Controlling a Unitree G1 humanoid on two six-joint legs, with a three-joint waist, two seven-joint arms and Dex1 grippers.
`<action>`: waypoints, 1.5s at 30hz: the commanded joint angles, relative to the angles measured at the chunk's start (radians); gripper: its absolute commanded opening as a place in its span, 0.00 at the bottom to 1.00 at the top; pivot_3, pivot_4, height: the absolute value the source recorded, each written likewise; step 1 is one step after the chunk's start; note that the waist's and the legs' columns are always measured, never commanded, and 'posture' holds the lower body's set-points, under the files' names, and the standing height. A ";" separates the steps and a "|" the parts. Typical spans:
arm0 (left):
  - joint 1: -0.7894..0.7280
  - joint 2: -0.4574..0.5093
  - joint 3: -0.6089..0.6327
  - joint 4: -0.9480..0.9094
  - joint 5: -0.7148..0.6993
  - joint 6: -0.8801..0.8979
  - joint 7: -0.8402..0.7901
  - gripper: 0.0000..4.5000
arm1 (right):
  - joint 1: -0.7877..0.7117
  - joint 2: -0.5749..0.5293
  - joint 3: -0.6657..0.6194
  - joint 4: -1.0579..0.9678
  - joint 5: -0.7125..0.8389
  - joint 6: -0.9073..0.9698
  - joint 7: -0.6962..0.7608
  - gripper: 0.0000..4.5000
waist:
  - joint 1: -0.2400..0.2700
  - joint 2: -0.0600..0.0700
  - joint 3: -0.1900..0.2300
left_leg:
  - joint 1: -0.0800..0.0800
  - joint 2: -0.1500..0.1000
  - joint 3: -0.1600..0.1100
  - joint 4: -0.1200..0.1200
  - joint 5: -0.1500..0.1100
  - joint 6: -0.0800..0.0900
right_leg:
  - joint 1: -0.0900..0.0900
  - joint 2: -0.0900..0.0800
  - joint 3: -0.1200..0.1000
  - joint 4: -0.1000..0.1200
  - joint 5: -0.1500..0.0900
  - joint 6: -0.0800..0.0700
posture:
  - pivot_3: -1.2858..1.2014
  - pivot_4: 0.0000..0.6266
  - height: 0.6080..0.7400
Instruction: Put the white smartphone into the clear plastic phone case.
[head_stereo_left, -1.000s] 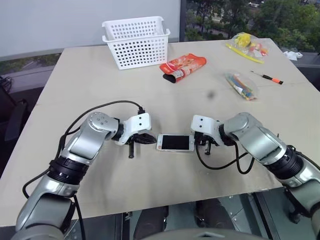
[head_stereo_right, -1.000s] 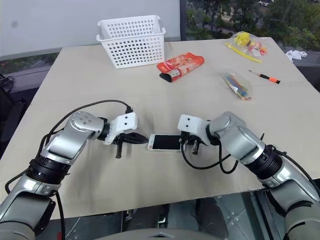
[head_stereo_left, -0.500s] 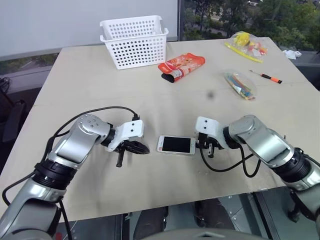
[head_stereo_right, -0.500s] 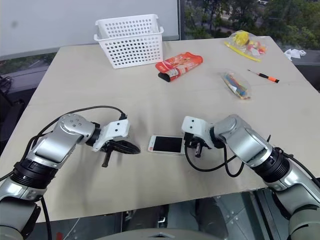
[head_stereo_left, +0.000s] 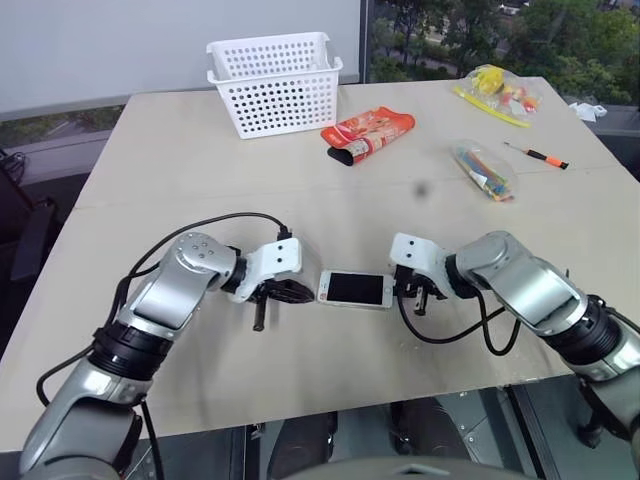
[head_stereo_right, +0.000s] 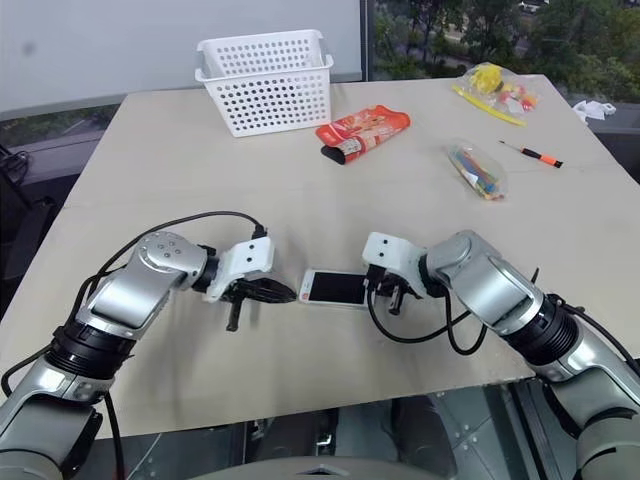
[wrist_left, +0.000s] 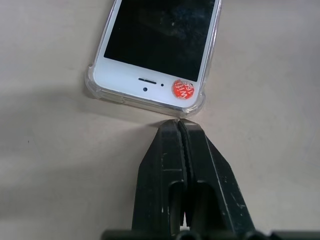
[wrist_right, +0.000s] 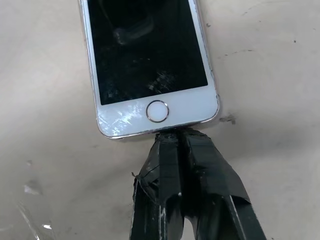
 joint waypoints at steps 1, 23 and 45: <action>0.004 -0.024 -0.032 -0.036 -0.008 -0.004 0.003 0.00 | -0.029 0.017 0.013 -0.060 0.033 0.009 0.002 0.01 | 0.000 0.000 0.000 | 0.000 0.000 0.000 0.000 0.000 0.000 | 0.000 0.000 0.000 0.000 0.000 0.000 | 0.52 0.24 1.00; -0.108 -0.151 0.057 -0.022 -0.185 0.084 0.042 0.00 | 0.416 0.057 -0.492 -0.010 0.268 -0.532 0.005 0.01 | -0.006 -0.003 0.002 | -0.001 0.000 -0.001 -0.002 0.000 0.000 | 0.000 0.002 -0.001 -0.003 0.002 0.004 | 0.52 0.24 1.00; -0.026 -0.110 -0.003 0.051 -0.119 0.024 0.078 0.00 | 0.301 0.058 -0.192 0.350 0.096 -0.562 0.150 0.01 | -0.006 -0.003 -0.001 | 0.003 0.001 0.000 -0.001 0.000 0.000 | 0.002 0.003 0.001 0.000 0.002 0.002 | 0.52 0.24 1.00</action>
